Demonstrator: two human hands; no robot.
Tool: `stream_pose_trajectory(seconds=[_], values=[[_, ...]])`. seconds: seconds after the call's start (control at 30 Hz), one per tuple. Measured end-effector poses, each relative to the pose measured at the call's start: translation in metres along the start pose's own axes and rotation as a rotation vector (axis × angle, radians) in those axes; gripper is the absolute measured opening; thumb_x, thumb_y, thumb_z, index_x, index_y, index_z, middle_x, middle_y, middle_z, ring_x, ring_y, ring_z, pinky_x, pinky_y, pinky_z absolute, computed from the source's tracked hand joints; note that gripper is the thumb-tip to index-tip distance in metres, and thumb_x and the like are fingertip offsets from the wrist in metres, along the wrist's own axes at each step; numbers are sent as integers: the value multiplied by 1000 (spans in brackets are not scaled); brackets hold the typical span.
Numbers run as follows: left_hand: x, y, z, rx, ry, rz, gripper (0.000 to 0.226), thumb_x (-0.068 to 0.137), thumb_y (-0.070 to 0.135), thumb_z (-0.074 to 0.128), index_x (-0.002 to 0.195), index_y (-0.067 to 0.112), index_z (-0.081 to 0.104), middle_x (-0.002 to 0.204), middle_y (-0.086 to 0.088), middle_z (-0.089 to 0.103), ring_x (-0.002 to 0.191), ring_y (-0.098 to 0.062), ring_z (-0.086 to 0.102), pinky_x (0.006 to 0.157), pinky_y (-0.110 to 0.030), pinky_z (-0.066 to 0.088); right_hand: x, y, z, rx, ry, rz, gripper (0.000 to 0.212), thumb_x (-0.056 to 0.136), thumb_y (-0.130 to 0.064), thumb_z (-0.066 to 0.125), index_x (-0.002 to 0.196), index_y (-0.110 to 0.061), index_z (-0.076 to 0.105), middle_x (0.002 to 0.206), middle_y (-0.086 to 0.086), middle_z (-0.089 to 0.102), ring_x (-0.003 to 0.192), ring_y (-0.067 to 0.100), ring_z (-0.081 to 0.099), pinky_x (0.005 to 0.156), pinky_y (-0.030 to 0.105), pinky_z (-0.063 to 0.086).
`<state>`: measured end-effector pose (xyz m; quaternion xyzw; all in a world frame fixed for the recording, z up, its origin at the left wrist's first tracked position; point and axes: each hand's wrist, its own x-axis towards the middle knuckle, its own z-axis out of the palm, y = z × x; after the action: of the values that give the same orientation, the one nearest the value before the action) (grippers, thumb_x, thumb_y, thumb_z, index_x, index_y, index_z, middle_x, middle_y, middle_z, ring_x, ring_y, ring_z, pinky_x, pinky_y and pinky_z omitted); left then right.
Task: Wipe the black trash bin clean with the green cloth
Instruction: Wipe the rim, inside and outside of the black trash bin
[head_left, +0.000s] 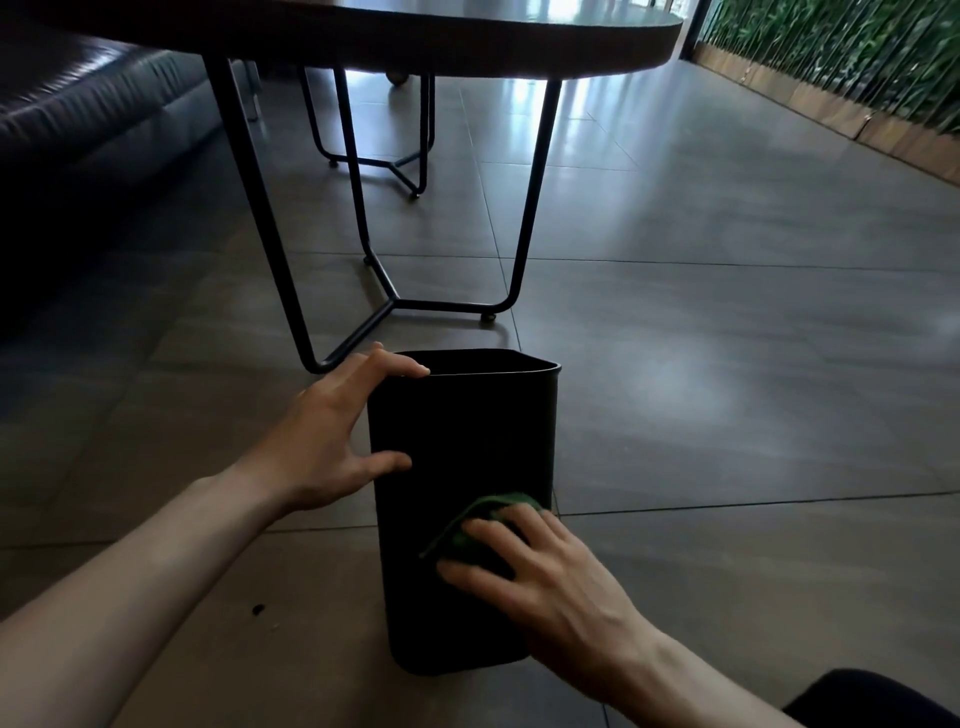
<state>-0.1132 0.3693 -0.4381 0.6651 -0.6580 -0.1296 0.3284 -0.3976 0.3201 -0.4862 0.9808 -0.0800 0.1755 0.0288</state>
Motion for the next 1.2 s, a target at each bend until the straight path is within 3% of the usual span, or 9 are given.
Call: stream_pose_trajectory(seconds=[0.1, 0.2, 0.3, 0.37, 0.47, 0.6, 0.8, 1.07, 1.2], values=[[-1, 2, 0, 1, -18, 7, 82, 67, 29, 91, 127, 57, 42, 137, 34, 44, 150, -1, 25, 116, -35, 30, 2, 9, -20, 293, 26, 175, 61, 82, -17, 67, 141, -31, 58, 128, 1, 60, 105, 25, 61, 82, 40, 58], [-1, 5, -2, -5, -40, -1, 81, 68, 29, 91, 127, 56, 43, 138, 36, 42, 150, 0, 23, 117, -37, 30, 21, 33, -40, 451, 252, 411, 77, 73, -7, 75, 145, -24, 55, 129, 2, 61, 114, 25, 63, 91, 46, 56], [-3, 6, -5, -14, -61, 7, 80, 67, 27, 91, 126, 55, 44, 133, 49, 36, 148, 7, 21, 116, -37, 31, 43, 59, -56, 455, 450, 586, 75, 74, 2, 78, 142, -18, 56, 124, 4, 62, 111, 24, 63, 95, 52, 53], [-4, 8, -5, -11, -78, 3, 80, 67, 25, 91, 126, 54, 44, 131, 55, 32, 147, 13, 17, 115, -38, 31, 51, 75, -65, 445, 504, 657, 69, 76, 4, 78, 138, -20, 59, 123, 4, 60, 109, 19, 62, 98, 40, 53], [-6, 8, -7, 2, -113, 1, 80, 68, 23, 90, 125, 55, 42, 137, 53, 30, 146, 17, 11, 115, -42, 31, 57, 93, -73, 476, 325, 686, 61, 78, 4, 74, 129, -28, 67, 122, -2, 58, 109, 14, 61, 98, 26, 52], [-8, 6, -10, 9, -151, -7, 78, 71, 23, 88, 125, 54, 40, 153, 23, 39, 150, 9, 10, 116, -45, 34, 54, 110, -82, 596, 29, 643, 55, 79, 2, 72, 112, -42, 74, 113, -10, 60, 99, 8, 63, 85, 17, 49], [-8, 0, -17, 11, -158, 20, 81, 73, 12, 87, 125, 51, 39, 153, 21, 39, 150, 8, 14, 115, -31, 28, 49, 124, -85, 459, -270, 582, 65, 72, -5, 80, 114, -53, 68, 113, -11, 58, 101, 14, 59, 87, 30, 50], [-4, -6, -28, 156, -76, 35, 85, 70, 15, 89, 126, 55, 39, 152, 26, 36, 139, 21, 23, 111, -23, 30, 60, 116, -79, 212, -395, 411, 49, 79, -47, 85, 122, -50, 61, 109, -13, 59, 104, 18, 58, 83, 39, 52], [-4, -4, -28, 222, -20, -7, 80, 72, 16, 87, 129, 49, 41, 153, 17, 40, 141, -6, 41, 105, -31, 38, 65, 106, -80, 107, -380, 307, 44, 85, -53, 78, 123, -51, 58, 103, -19, 54, 105, 17, 59, 68, 32, 41]])
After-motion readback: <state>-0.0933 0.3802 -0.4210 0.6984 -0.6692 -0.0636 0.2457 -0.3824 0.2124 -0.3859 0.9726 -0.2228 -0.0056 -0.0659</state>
